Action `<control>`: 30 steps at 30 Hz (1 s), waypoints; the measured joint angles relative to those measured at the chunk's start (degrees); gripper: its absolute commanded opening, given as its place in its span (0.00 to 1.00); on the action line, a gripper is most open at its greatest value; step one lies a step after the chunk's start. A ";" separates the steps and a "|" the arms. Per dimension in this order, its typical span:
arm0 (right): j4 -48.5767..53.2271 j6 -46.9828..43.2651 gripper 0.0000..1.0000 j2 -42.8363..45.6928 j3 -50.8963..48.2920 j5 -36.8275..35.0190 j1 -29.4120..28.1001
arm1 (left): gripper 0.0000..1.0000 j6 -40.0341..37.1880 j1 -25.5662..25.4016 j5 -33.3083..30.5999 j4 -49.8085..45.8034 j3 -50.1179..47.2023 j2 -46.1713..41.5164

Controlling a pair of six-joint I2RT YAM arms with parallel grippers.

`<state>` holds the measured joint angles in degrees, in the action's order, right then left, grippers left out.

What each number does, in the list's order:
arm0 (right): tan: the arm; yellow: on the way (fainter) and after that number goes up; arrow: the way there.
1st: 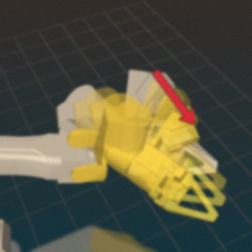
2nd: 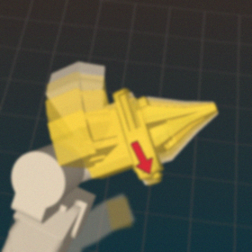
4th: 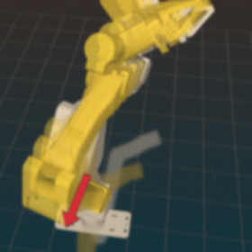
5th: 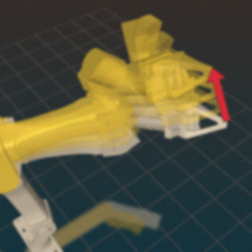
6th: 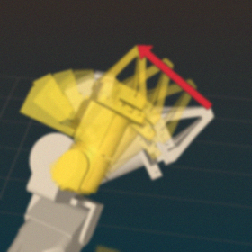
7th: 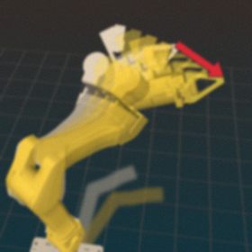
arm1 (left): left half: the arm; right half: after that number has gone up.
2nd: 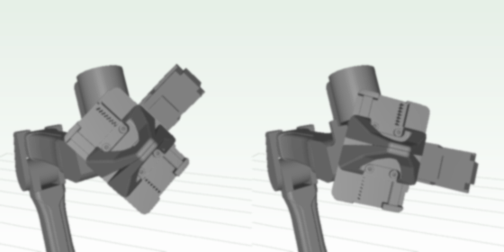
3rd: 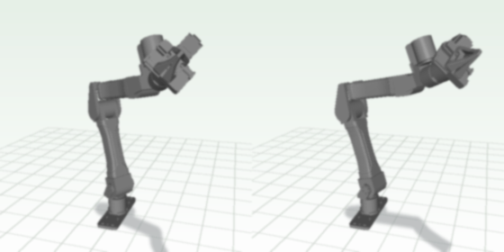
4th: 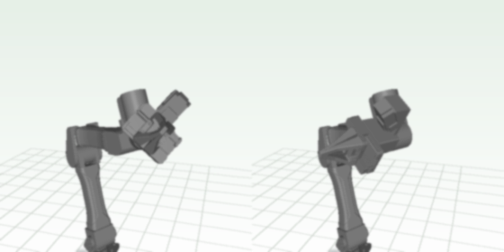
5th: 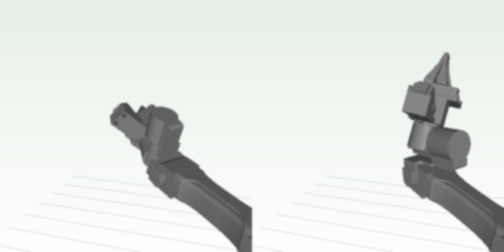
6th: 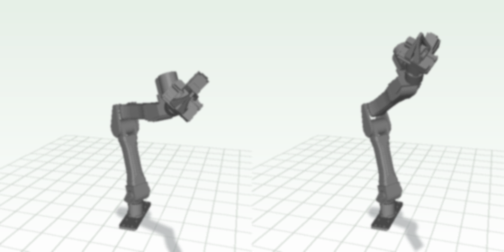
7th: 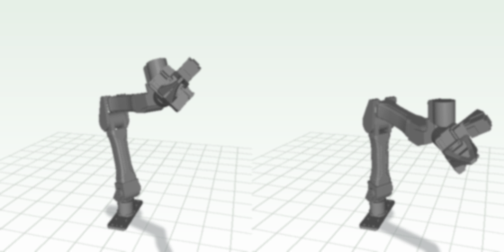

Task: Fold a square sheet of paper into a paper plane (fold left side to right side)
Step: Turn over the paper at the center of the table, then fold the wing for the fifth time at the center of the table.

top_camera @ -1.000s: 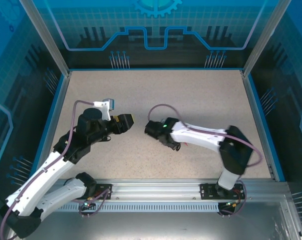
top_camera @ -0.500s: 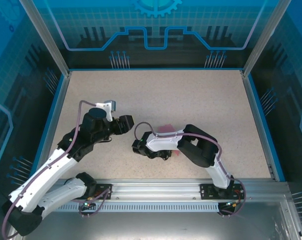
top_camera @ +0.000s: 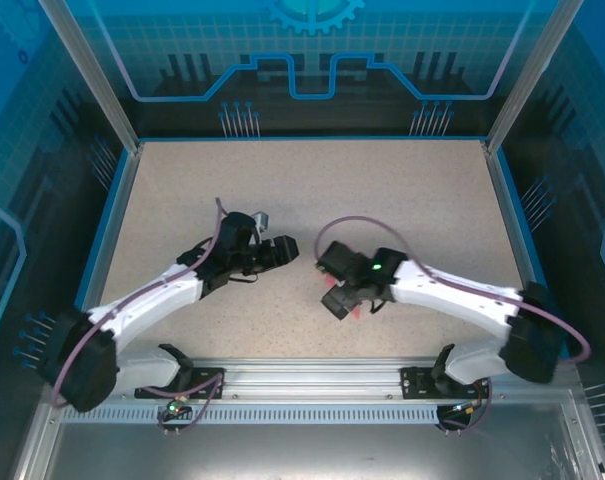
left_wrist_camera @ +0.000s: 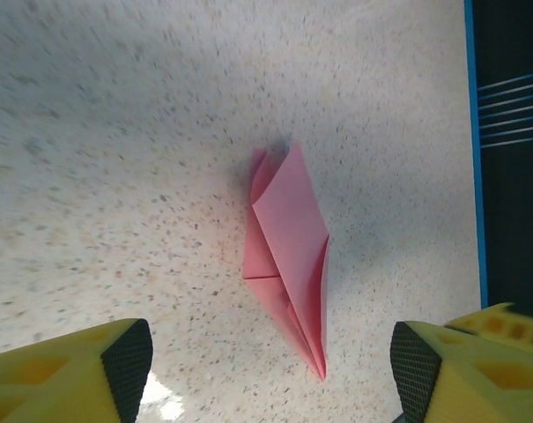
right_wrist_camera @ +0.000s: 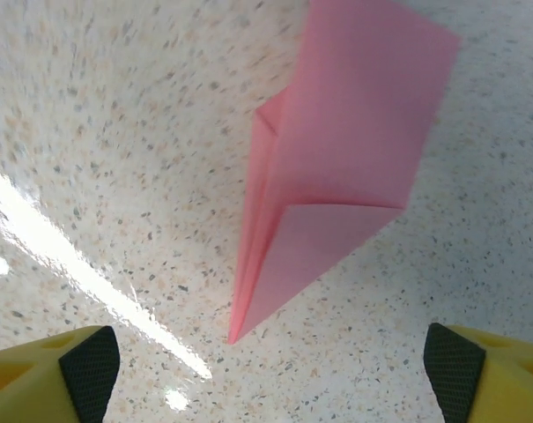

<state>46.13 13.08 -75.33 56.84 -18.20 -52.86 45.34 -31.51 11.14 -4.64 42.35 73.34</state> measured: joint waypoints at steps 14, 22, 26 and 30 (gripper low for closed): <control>-18.49 5.60 0.99 30.64 -22.67 27.82 29.20 | 0.66 5.75 -6.29 8.07 15.82 8.44 27.63; -22.45 6.45 0.99 29.94 -26.29 39.71 36.17 | 0.39 5.51 -6.29 9.60 17.57 12.04 33.92; -24.52 6.16 0.99 28.39 -26.95 42.86 36.59 | 0.16 4.59 -6.27 9.75 17.57 12.17 34.42; -25.66 5.25 0.99 25.46 -26.93 44.94 36.74 | 0.05 2.49 -6.27 9.73 17.88 11.69 33.59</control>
<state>20.47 18.33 -49.87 29.91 26.74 -16.12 47.83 -37.78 20.86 13.23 54.04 106.94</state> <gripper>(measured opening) 0.992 0.088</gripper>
